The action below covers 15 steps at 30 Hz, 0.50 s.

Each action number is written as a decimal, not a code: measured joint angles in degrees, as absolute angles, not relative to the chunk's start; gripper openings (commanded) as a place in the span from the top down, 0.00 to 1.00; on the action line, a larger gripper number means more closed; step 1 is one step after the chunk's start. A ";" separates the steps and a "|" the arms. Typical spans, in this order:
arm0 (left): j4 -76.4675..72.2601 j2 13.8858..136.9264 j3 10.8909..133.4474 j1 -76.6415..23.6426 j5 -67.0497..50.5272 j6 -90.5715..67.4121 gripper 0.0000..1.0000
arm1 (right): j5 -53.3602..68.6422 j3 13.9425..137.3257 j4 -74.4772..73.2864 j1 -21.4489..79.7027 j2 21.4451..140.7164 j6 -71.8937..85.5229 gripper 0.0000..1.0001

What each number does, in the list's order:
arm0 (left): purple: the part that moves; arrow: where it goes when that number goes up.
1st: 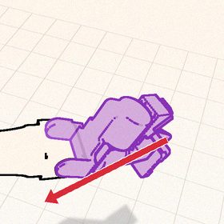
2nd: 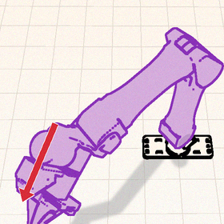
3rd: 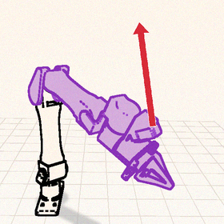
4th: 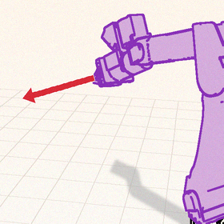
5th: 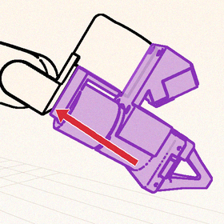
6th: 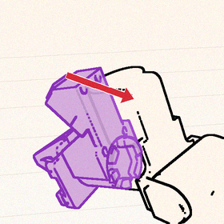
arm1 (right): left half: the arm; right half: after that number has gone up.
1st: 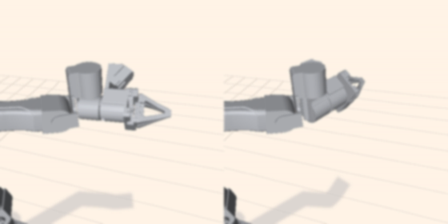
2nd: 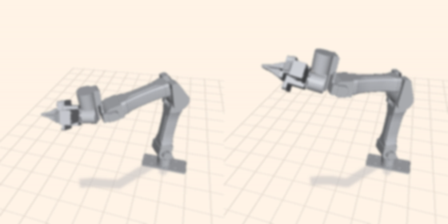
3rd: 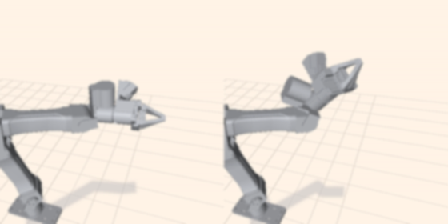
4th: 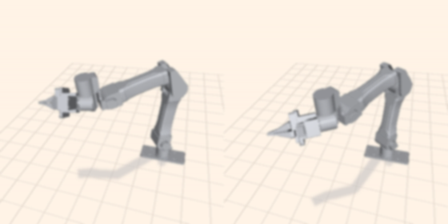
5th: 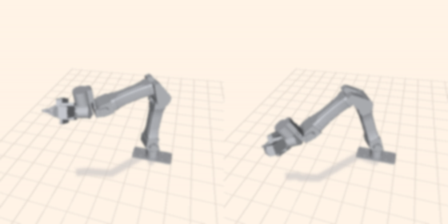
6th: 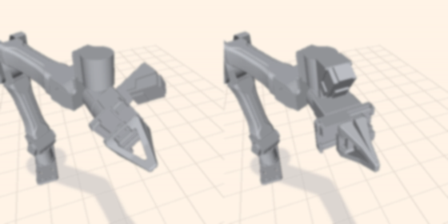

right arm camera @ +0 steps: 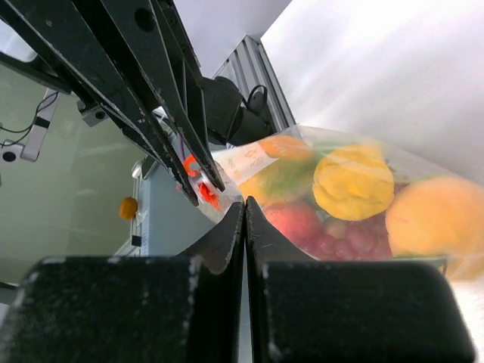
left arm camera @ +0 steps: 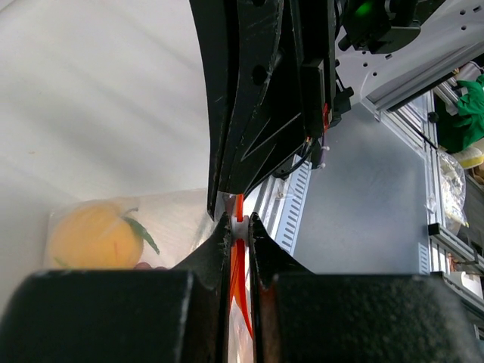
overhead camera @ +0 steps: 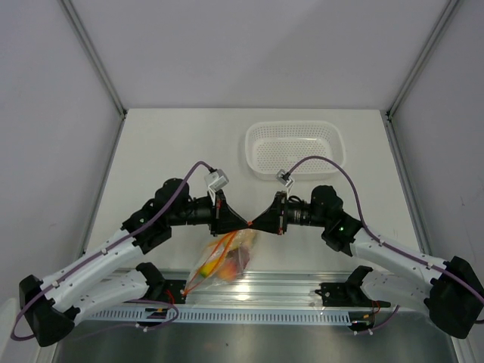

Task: Place the food in the zip-top bag and seal the zipper
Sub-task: Zip the zipper food storage bag at the center of the board.

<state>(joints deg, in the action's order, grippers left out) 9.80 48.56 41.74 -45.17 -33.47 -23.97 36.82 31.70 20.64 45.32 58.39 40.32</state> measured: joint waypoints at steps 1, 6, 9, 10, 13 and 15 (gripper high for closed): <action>9.87 48.29 41.56 -45.17 -33.39 -23.97 1.00 | 36.60 31.70 20.80 45.32 58.39 40.47 1.00; 10.37 47.24 41.34 -45.17 -33.19 -23.99 0.99 | 37.10 31.73 21.45 45.28 58.41 40.42 1.00; 11.25 46.94 41.34 -45.17 -33.17 -23.99 1.00 | 39.92 33.01 19.51 45.28 59.94 37.21 0.88; 11.57 46.92 41.34 -45.17 -33.19 -24.01 0.99 | 39.97 34.20 17.10 45.63 60.38 34.89 0.77; 12.27 46.92 41.34 -45.17 -33.19 -24.03 0.99 | 40.05 37.26 10.74 46.39 60.38 28.36 0.62; 12.34 46.92 41.34 -45.17 -33.26 -24.08 0.99 | 40.66 38.68 7.60 46.37 59.96 24.43 0.59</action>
<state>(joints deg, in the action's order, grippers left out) 12.34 46.92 41.34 -45.17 -33.26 -24.08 40.66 38.68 7.60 46.37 59.96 24.43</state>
